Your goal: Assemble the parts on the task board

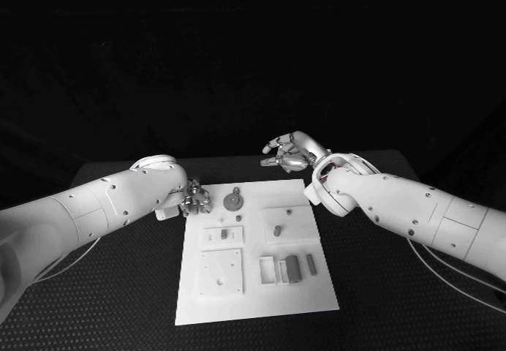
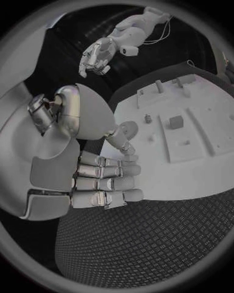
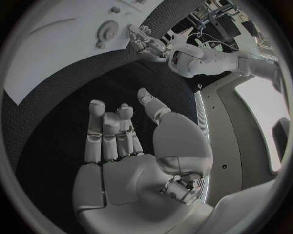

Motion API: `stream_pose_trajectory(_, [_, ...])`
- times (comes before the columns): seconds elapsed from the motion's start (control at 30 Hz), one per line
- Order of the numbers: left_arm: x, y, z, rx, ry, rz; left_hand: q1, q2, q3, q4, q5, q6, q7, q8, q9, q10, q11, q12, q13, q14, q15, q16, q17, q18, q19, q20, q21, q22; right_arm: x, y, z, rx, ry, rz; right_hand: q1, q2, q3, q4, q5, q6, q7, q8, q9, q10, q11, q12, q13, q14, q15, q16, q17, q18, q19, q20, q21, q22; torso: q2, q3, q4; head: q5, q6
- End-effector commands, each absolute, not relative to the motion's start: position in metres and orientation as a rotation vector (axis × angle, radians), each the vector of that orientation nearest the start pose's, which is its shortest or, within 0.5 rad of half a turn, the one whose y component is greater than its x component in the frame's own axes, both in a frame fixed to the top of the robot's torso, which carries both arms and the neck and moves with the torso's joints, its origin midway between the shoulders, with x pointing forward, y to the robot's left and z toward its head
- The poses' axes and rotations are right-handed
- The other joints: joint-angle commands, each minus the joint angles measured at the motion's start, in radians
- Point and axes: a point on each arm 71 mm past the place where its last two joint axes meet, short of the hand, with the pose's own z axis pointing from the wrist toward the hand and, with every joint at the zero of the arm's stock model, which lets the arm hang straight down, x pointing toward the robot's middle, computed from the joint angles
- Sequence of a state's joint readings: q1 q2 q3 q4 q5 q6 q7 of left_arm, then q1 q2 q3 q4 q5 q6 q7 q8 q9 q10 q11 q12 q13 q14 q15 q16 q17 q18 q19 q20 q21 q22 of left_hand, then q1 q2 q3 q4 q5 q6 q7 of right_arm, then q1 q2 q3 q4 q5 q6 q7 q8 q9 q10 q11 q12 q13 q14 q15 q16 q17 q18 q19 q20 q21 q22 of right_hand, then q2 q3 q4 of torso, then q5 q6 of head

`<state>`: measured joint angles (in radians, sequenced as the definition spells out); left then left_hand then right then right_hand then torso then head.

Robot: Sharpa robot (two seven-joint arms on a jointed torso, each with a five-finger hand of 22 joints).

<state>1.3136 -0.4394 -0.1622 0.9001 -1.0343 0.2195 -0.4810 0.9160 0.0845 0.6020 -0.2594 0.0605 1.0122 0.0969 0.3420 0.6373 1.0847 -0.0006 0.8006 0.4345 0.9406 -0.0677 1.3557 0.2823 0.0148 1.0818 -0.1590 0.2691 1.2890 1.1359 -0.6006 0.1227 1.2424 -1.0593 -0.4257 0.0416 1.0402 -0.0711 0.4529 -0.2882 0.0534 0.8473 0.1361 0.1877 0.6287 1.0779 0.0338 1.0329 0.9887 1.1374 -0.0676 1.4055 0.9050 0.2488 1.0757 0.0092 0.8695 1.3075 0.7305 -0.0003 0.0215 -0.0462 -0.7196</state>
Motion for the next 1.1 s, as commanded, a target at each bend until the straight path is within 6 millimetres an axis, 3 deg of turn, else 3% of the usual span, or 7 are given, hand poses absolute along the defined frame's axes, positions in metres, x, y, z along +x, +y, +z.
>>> stream_pose_trajectory(0.03, [0.577, 0.199, -0.23, -0.309, 2.333, -0.216, 0.007, 0.009, 0.012, -0.002, 0.024, 0.011, -0.001, 0.009, 0.001, 0.012, -0.002, 0.006, -0.001, 0.01, -0.002, 0.008, 0.0, -0.015, 0.012, -0.001, 0.002, 0.004, 0.542, -0.165, -0.173, 0.302, 1.525, 0.939, -0.001, 0.006, -0.006, 0.0, -0.003, -0.012, 0.019, -0.006, -0.001, -0.002, 0.007, 0.006, -0.002, 0.004, 0.0, 0.004, -0.002, 0.013, 0.003, -0.002, -0.005, 0.008, 0.0, -0.0002, 0.0015, -0.002, 0.002])
stream_pose_trajectory(0.2, [0.571, 0.205, -0.229, -0.403, 2.343, -0.263, 0.0, 0.007, 0.013, -0.005, 0.034, 0.019, -0.004, 0.012, -0.001, 0.02, -0.005, 0.008, -0.001, 0.016, -0.005, 0.012, 0.001, -0.015, 0.018, -0.004, 0.005, 0.009, 0.543, -0.168, -0.173, 0.305, 1.525, 0.931, -0.001, 0.006, -0.006, 0.0, -0.003, -0.012, 0.019, -0.006, -0.001, -0.002, 0.007, 0.007, -0.002, 0.004, 0.0, 0.004, -0.002, 0.013, 0.003, -0.002, -0.005, 0.008, -0.001, -0.0007, 0.0021, 0.0, 0.003])
stream_pose_trajectory(0.67, [0.535, 0.208, -0.218, -0.473, 2.284, -0.359, -0.059, 0.007, 0.025, -0.029, 0.21, 0.063, -0.023, 0.029, -0.009, 0.067, -0.025, 0.02, 0.004, 0.061, -0.029, 0.03, 0.0, -0.015, 0.061, -0.025, 0.021, 0.033, 0.543, -0.172, -0.174, 0.308, 1.527, 0.923, -0.001, 0.005, -0.006, 0.0, -0.003, -0.012, 0.019, -0.007, -0.001, -0.002, 0.007, 0.007, -0.002, 0.004, 0.0, 0.004, -0.002, 0.013, 0.003, -0.003, -0.005, 0.008, -0.001, -0.0003, 0.0036, 0.011, 0.003])
stream_pose_trajectory(1.1, [0.515, 0.201, -0.225, -0.386, 2.291, -0.341, -0.061, 0.003, 0.031, -0.03, 0.226, 0.073, -0.028, 0.035, -0.009, 0.078, -0.03, 0.023, 0.005, 0.072, -0.035, 0.033, 0.0, -0.015, 0.071, -0.031, 0.026, 0.036, 0.543, -0.174, -0.174, 0.309, 1.528, 0.919, -0.001, 0.005, -0.006, 0.0, -0.003, -0.012, 0.019, -0.007, -0.001, -0.002, 0.007, 0.007, -0.002, 0.004, 0.0, 0.004, -0.002, 0.013, 0.003, -0.003, -0.005, 0.008, 0.0, 0.0005, -0.0003, 0.019, 0.0])
